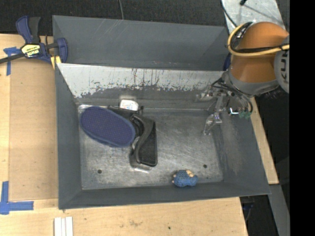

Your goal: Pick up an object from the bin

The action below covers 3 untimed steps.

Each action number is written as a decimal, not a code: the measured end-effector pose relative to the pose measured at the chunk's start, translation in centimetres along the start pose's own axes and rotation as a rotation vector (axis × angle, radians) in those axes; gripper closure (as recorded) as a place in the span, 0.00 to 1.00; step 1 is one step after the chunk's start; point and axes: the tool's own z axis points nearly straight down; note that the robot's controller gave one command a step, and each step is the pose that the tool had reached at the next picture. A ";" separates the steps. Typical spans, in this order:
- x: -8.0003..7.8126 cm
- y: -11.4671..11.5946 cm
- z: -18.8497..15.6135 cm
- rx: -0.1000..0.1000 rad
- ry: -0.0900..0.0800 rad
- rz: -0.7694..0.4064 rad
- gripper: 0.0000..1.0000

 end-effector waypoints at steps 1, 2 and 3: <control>-0.2 8.9 2.2 -0.003 -0.005 -0.134 0.00; -0.9 15.6 1.3 -0.003 -0.011 -0.170 0.00; -1.5 18.7 3.9 0.013 -0.010 -0.181 0.00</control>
Offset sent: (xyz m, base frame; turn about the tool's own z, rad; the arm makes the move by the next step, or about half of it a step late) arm 0.0014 0.0844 -0.0214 -0.1267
